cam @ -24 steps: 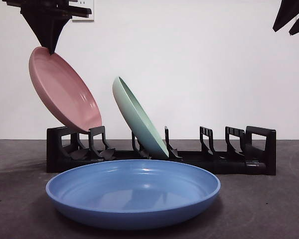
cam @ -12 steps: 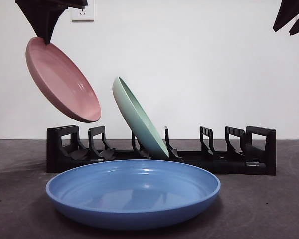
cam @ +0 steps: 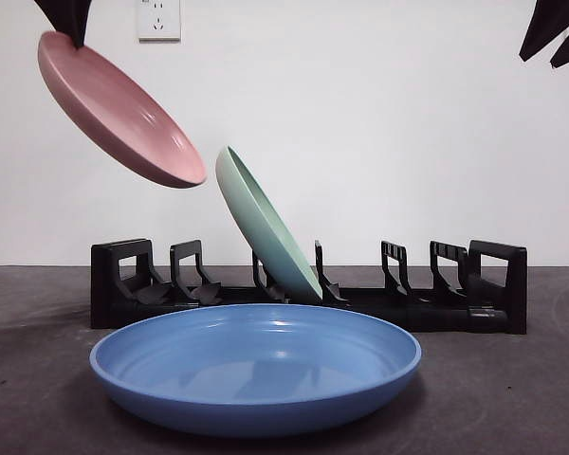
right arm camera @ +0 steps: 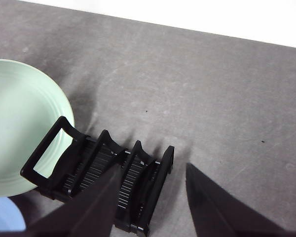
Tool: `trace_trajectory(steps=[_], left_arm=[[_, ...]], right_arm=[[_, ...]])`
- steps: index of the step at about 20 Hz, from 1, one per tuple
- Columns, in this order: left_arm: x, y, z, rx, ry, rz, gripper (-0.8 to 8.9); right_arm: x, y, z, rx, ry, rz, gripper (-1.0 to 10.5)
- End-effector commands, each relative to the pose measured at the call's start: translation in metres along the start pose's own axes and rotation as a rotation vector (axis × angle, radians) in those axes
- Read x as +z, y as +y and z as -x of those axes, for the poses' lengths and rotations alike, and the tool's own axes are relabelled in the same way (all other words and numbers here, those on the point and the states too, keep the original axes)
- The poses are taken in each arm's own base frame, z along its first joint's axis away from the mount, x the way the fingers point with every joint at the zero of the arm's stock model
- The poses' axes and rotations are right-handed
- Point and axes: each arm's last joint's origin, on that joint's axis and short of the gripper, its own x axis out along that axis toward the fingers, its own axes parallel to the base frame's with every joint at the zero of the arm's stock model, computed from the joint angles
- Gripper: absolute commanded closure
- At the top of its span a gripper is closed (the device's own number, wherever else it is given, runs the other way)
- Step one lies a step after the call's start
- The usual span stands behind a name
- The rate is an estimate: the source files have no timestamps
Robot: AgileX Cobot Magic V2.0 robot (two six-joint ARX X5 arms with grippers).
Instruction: Place the plate
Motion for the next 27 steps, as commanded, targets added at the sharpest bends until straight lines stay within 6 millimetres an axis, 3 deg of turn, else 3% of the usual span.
trace_trajectory(steps=[1, 4, 12, 19, 27], left_arm=[[-0.001, 0.002, 0.018, -0.011, -0.049, 0.007, 7.97], [-0.006, 0.005, 0.027, -0.010, -0.058, 0.010, 7.97], [-0.024, 0.005, 0.020, -0.032, -0.032, 0.008, 7.97], [-0.100, 0.001, -0.002, -0.103, -0.018, 0.055, 7.98], [-0.181, 0.000, -0.011, -0.220, 0.011, 0.140, 7.99]], right_arm=[[0.003, 0.000, -0.001, -0.002, -0.004, -0.008, 7.4], [0.003, 0.000, -0.001, -0.002, -0.004, -0.008, 7.4], [0.002, 0.000, -0.001, -0.002, 0.005, -0.011, 7.4], [0.002, 0.000, -0.001, -0.003, 0.006, -0.011, 7.4], [0.001, 0.000, -0.001, -0.002, 0.014, -0.013, 7.4]])
